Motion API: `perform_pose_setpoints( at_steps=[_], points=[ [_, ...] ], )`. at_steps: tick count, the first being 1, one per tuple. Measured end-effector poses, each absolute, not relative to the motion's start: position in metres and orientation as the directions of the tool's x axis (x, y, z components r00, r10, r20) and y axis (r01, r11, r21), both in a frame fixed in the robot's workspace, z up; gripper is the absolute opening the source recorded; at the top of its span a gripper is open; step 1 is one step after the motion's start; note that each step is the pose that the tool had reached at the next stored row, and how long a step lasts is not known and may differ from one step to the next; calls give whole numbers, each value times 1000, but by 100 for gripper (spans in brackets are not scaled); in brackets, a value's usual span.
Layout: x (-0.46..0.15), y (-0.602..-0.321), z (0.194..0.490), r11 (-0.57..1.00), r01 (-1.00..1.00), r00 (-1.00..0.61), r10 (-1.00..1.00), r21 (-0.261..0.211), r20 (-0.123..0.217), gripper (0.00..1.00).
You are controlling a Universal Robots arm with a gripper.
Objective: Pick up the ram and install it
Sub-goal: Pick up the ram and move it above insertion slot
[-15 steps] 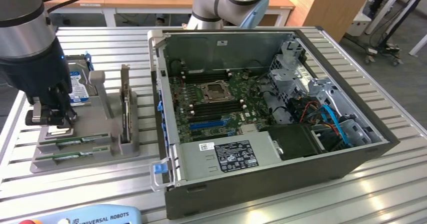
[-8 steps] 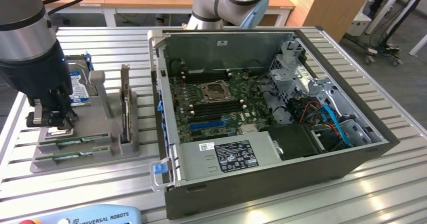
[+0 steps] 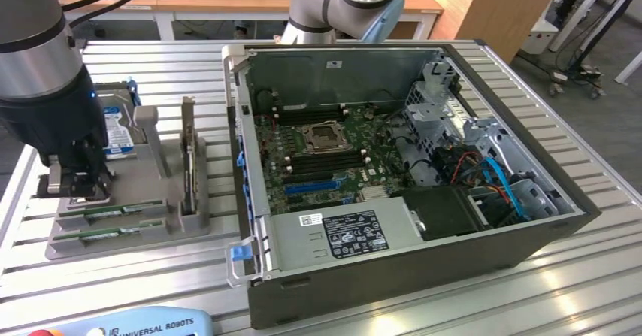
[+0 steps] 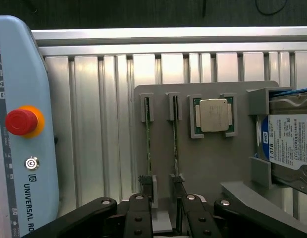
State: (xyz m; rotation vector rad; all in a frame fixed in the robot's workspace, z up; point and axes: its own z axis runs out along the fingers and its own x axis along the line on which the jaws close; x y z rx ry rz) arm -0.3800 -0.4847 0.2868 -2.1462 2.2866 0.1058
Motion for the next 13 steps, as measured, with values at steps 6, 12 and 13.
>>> perform_pose_setpoints(
  at_steps=[6, 12, 13],
  points=[
    [-380, -487, 287, 62, -997, -64, -997, 47, -49, 30],
    [-380, -488, 279, 62, -997, -64, -997, 47, -49, 30],
    [-380, -488, 277, 62, -997, -64, -997, 47, -49, 30]
  ],
)
